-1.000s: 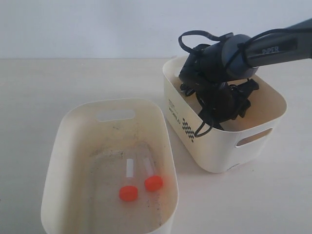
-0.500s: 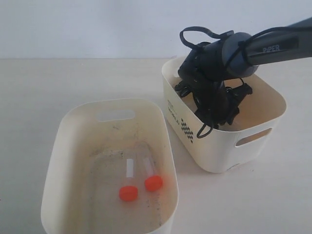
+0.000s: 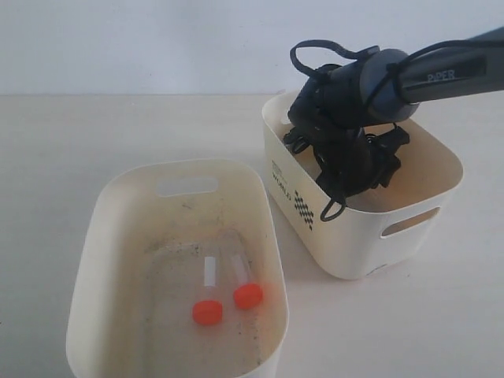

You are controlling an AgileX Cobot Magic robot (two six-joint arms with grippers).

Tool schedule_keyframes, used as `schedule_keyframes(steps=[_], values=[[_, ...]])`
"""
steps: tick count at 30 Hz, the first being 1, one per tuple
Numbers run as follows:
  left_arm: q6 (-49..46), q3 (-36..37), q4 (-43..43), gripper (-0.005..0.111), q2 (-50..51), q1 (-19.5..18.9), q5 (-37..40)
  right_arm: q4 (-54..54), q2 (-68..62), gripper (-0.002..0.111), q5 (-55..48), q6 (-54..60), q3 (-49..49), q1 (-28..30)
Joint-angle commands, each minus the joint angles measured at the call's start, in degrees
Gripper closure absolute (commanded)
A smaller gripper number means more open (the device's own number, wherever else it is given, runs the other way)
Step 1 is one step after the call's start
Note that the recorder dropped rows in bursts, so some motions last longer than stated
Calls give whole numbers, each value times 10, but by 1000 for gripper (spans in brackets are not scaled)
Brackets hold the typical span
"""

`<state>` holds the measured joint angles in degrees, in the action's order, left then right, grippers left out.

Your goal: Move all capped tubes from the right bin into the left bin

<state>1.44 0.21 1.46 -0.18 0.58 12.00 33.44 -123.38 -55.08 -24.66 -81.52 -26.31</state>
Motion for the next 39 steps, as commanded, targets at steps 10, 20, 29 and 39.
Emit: schedule_keyframes(steps=[10,20,29,39], values=[[5,-2,-4,102,2,0,-4,-14,-32,44,5,-9,8,1],[5,-2,-4,102,2,0,-4,6,-40,96,-10,-9,8,1],[5,-2,-4,102,2,0,-4,30,-37,108,-24,-41,8,1],[5,-2,-4,102,2,0,-4,55,16,108,-20,-69,8,1]])
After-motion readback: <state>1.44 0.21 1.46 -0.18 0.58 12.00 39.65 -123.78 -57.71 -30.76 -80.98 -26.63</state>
